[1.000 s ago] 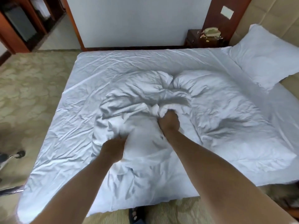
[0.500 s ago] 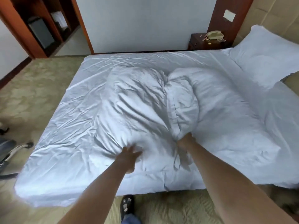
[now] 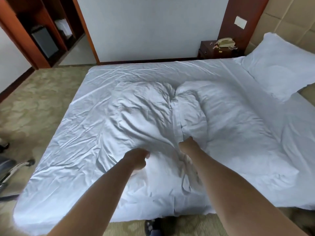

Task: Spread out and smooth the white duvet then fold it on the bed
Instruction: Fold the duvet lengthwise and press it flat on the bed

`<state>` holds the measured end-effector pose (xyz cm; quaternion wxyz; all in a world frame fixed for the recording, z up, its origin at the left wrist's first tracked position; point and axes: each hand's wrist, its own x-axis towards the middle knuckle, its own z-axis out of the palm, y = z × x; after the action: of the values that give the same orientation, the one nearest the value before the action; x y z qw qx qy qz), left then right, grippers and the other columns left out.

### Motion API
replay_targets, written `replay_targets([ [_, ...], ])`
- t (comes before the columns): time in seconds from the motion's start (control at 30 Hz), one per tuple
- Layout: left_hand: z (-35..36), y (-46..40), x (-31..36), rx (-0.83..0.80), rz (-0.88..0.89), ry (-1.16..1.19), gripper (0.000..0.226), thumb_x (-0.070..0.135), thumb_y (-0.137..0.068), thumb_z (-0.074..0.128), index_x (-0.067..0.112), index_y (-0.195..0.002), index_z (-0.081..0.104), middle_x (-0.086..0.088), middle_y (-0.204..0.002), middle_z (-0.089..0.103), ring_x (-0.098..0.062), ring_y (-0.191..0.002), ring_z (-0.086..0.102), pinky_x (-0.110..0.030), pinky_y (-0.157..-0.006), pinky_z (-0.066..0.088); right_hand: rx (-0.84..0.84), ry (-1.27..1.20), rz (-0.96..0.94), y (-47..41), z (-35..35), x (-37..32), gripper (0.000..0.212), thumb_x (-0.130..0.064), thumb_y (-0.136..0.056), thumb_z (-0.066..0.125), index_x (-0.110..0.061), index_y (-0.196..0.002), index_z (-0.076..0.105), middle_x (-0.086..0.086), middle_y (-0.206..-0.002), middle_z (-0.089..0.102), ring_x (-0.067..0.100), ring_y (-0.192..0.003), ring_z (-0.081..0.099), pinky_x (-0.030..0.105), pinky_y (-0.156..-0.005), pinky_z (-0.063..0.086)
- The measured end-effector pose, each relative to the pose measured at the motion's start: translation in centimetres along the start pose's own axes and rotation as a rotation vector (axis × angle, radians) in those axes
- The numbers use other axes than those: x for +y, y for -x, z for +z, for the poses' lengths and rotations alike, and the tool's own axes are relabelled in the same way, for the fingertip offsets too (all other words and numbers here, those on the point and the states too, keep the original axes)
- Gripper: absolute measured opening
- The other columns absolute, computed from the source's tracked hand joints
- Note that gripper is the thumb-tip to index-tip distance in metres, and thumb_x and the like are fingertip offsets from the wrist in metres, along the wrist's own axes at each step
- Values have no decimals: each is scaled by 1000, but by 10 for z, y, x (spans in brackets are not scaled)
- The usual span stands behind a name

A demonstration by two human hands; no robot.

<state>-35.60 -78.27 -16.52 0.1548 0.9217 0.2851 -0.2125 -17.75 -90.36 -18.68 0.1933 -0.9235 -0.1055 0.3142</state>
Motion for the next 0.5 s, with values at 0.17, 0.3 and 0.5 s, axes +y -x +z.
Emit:
replay_targets([
  [0.17,-34,-54,-7,62,47,39,52,6,-87,40,26,-135,46,1,-142,42,-19,-136,36,-34,-109,34,123,111,57,-24,-8,-30,47,-26,-92,47,-16,-136,36,13,-137,32,30,-126,36,39,-101,36],
  [0.3,-51,-91,-8,-24,92,25,59,7,-91,39,28,-146,33,-3,-151,27,-22,-138,33,-35,-111,32,116,105,-8,-46,-15,-45,52,-29,-91,48,-18,-140,35,11,-139,31,30,-128,34,41,-103,36],
  [0.5,-62,-142,9,-89,176,-28,62,5,-91,40,30,-147,29,1,-158,14,-20,-141,27,-37,-111,33,161,103,93,-78,-34,-42,74,-49,-93,46,-25,-152,8,10,-159,-1,31,-143,13,44,-113,25],
])
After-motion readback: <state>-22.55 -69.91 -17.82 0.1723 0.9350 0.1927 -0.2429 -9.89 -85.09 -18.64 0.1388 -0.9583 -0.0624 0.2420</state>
